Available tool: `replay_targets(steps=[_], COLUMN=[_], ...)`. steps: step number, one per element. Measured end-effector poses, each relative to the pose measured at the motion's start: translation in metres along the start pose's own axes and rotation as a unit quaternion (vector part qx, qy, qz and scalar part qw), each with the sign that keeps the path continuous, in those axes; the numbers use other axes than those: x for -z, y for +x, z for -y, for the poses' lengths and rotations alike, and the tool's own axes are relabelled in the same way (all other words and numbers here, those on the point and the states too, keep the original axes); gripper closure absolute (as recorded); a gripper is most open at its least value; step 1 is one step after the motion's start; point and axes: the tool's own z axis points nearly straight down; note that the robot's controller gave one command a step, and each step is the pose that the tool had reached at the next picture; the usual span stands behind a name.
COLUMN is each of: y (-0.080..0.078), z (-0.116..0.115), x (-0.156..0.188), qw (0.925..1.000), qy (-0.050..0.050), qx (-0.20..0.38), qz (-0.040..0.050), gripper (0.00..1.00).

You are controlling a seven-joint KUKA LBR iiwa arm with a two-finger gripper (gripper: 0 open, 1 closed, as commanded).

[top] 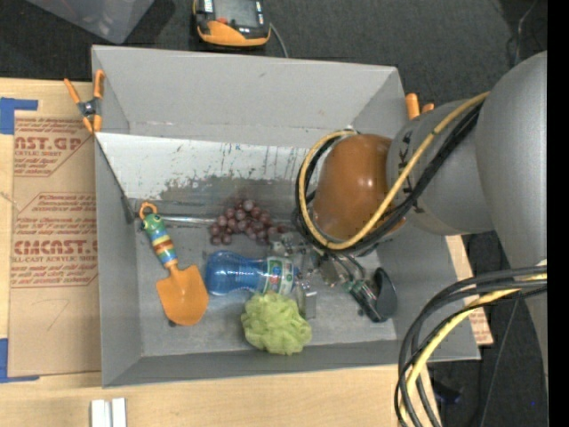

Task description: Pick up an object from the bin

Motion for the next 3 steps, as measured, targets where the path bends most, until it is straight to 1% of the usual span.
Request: replay_targets(steps=[1,2,3], y=[-0.007,-0.002,-0.002], z=[-0.021,-0.006,-0.006], x=[-0.007,-0.002,-0.002], qw=[0.9999,1.0000,1.0000], qy=[0.000,0.000,0.000], qx=[0.016,0.003,0.003], qz=[0.0038,0.0013,0.0013], gripper=[0.00,1.00,1.00])
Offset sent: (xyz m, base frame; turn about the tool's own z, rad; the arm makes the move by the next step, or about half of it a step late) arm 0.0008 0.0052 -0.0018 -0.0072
